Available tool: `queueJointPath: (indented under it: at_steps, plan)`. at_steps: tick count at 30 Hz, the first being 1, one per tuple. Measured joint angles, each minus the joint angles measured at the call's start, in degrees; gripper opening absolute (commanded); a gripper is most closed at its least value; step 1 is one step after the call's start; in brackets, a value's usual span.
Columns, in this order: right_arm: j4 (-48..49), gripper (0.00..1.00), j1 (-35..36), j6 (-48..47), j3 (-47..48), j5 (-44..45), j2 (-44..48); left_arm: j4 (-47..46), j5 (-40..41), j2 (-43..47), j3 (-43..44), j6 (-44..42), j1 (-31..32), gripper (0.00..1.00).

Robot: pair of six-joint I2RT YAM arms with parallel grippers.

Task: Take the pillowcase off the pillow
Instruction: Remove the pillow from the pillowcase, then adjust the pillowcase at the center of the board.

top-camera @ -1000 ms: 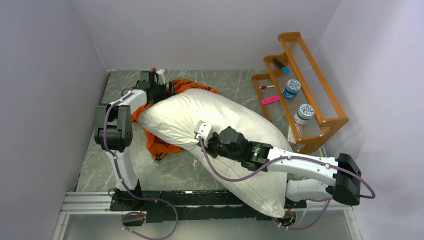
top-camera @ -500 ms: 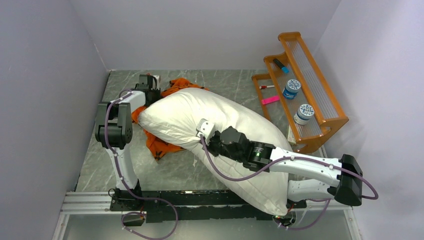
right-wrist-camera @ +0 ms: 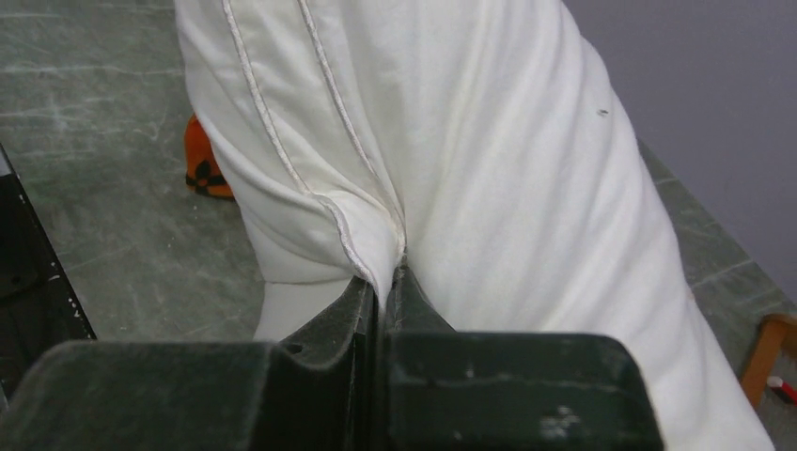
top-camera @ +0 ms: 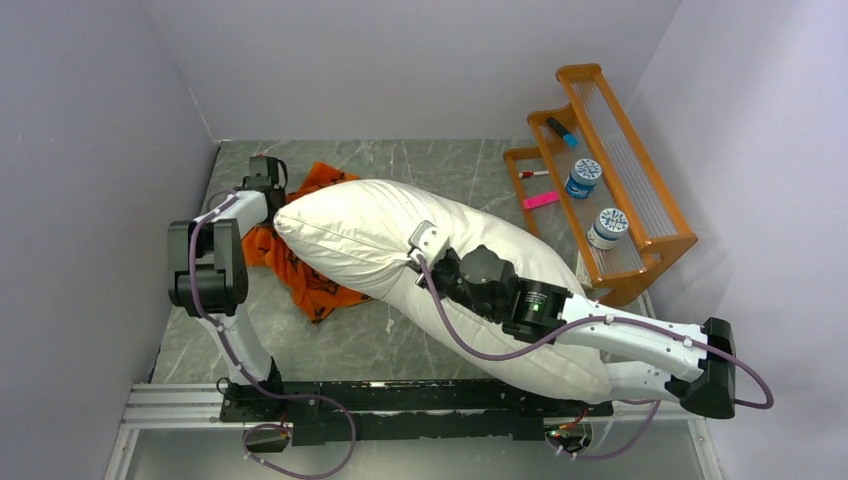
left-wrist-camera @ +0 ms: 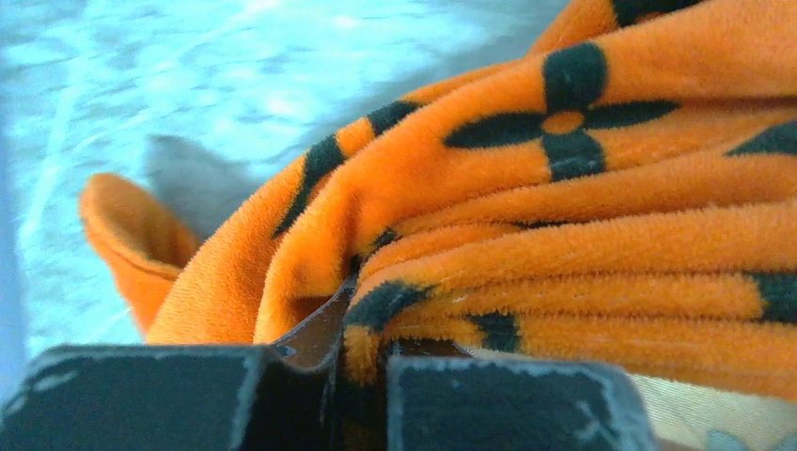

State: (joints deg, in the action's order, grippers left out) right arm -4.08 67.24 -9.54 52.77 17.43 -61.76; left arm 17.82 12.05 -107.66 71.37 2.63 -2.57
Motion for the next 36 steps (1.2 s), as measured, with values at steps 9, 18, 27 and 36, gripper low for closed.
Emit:
queueJointPath:
  at_steps: [9, 18, 27, 36]
  plan:
    - [-1.3, 0.0, -0.1, -1.2, 3.7, 0.2, 2.2, 0.0, 10.5, 8.1, -4.2, 2.1, -6.4, 0.05]
    - [-2.9, 0.0, -0.1, -1.3, 4.9, 0.2, 4.4, -0.6, 13.5, 8.5, -4.8, 4.0, -9.1, 0.05]
    - [-3.2, 0.0, -0.7, -1.2, 9.0, -1.0, 4.5, -1.1, 14.3, 6.8, -4.8, 4.1, -9.2, 0.05]
    - [-3.2, 0.0, -0.8, -1.0, 12.3, -3.1, 4.4, -1.3, 13.0, 4.9, -4.9, 4.1, -9.6, 0.05]
